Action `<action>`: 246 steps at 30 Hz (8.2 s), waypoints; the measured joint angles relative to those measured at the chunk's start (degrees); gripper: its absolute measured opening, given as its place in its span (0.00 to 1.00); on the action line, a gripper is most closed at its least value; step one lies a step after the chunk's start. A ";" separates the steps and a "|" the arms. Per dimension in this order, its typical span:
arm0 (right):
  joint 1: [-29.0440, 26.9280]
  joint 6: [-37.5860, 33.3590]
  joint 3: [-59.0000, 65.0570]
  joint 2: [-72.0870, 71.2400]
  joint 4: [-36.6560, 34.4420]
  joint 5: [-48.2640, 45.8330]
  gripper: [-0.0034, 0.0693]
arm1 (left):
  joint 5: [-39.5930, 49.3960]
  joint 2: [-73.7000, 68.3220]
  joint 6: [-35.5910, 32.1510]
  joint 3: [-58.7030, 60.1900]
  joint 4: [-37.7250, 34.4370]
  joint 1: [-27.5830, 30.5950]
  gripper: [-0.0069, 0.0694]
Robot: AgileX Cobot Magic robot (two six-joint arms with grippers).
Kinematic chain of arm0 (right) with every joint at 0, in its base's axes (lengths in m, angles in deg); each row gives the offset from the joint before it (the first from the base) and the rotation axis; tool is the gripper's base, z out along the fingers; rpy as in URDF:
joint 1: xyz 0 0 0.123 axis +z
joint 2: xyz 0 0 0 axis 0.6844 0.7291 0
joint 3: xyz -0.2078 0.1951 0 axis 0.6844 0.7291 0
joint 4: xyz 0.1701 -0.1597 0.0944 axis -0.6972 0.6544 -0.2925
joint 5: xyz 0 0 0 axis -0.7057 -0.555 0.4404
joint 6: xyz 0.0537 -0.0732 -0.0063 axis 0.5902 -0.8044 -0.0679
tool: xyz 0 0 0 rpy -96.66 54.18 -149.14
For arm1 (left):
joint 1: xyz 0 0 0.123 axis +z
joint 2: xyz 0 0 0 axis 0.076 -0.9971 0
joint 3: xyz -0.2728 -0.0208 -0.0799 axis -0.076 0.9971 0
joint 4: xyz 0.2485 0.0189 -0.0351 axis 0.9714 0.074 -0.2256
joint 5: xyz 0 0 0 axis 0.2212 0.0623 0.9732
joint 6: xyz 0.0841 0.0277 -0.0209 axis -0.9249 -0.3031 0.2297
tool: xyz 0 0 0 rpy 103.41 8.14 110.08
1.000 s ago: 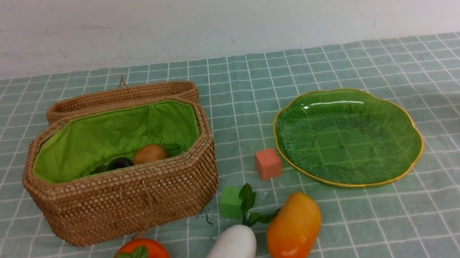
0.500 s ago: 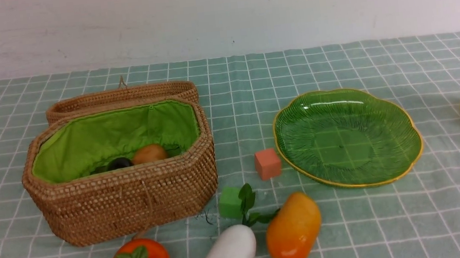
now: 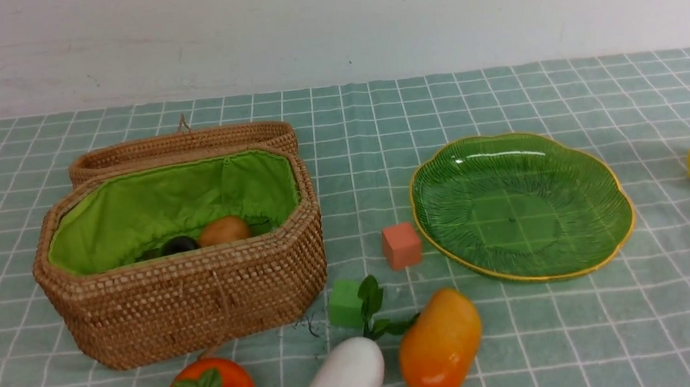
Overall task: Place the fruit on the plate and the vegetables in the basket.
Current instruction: Use the right arm to grab a lemon and put it into the right plate, then use the right arm to grab a mango and put it into the right plate, then use the right arm to grab a carrot and put it into the left basket
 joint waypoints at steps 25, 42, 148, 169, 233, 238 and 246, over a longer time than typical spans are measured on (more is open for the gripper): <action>0.05 1.61 -14.71 3.38 1.53 -11.57 0.95 | 0.00 0.00 0.04 0.00 0.00 0.00 0.40; 0.05 17.64 -21.50 11.24 7.48 -16.38 0.91 | 0.00 0.00 0.06 0.00 0.00 0.00 0.40; 53.24 18.32 15.26 -10.17 9.51 -12.86 0.92 | 0.00 0.00 0.06 0.00 0.00 0.00 0.40; 51.69 11.86 15.29 -19.39 19.68 -14.14 0.83 | 0.00 0.00 0.06 0.00 0.00 0.00 0.40; 42.83 1.76 25.37 -34.84 17.63 -20.32 0.83 | 0.00 0.00 0.01 0.00 0.00 0.00 0.40; 51.76 5.55 36.93 -38.66 14.64 -18.93 0.83 | 0.00 0.00 0.01 0.00 0.00 0.00 0.40; 63.42 16.09 47.69 -39.89 10.41 -13.64 0.83 | 0.00 0.00 0.08 0.00 0.00 0.00 0.40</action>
